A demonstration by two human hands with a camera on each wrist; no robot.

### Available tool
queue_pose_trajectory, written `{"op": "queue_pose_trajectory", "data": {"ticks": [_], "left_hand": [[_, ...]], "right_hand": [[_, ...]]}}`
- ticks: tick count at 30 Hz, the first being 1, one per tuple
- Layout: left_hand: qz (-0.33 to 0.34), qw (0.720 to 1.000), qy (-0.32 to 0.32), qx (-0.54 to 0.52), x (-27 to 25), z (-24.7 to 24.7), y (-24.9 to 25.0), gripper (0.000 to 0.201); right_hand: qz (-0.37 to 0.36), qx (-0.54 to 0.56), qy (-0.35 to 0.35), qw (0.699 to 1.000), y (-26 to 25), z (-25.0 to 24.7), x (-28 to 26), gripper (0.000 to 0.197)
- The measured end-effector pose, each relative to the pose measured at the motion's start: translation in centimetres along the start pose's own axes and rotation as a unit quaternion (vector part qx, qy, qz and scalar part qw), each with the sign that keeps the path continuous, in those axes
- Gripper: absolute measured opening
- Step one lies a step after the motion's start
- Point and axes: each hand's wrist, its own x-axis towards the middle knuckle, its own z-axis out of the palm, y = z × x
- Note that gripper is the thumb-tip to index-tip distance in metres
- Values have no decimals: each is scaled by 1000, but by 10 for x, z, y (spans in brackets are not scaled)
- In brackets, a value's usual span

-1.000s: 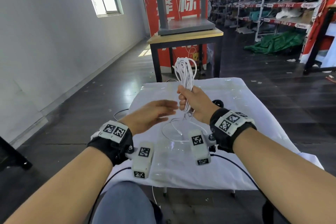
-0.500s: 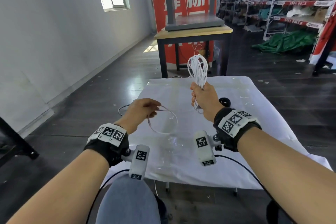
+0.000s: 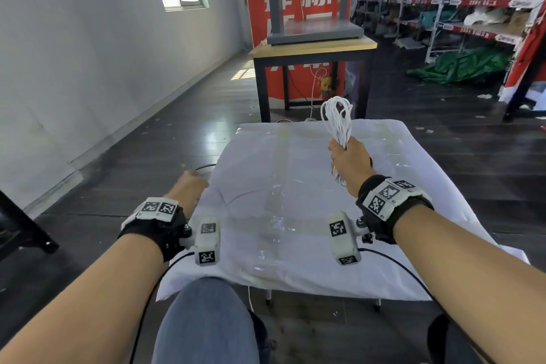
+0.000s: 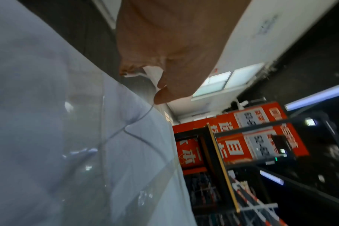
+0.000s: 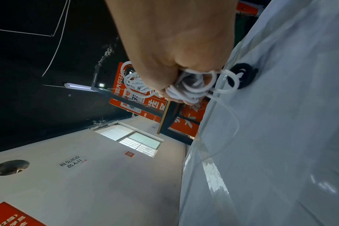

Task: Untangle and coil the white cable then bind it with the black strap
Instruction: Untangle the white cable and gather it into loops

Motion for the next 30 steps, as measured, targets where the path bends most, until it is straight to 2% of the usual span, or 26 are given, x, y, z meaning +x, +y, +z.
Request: {"op": "queue_pose_trajectory", "data": {"ticks": [1,3,4,6,9,12,14,17,21,25,27,30], "left_hand": [[-9,998,-14,60,2,3,0,69],[32,985,18,166,-10,12,8,62],[80,975,27,204,-20,17,14,58],[190,952,1,239,-34,28,25,52],[339,892,-46,295,-58,46,40,45],[439,837,-100,310,-79,64,58,46],[443,816,-162,334,-88,76,65,48],[399,801,-257,366,-95,91,66,41],[380,827,-297,289,-94,97,59,12],[334,828,-338,298,-99,87,62,19],[299,839,-379,250,-101,82,63,14],[281,839,-403,235,-106,76,69,21]], "right_hand": [[3,7,-5,1000,-1,2,-1,18],[12,23,-18,999,-2,7,-2,19],[19,32,-28,999,-3,10,-3,19],[33,63,-46,996,-5,15,-5,18],[45,86,-65,993,-9,20,-9,19],[52,102,-73,991,-15,23,-12,20],[50,114,-75,989,-19,24,-13,21],[33,116,-69,990,-25,24,-12,23],[26,135,-67,988,-31,19,-11,17],[43,155,-69,985,-30,11,-11,14],[26,109,-63,992,-24,8,-10,18],[-5,22,-89,996,-16,8,-11,24]]}}
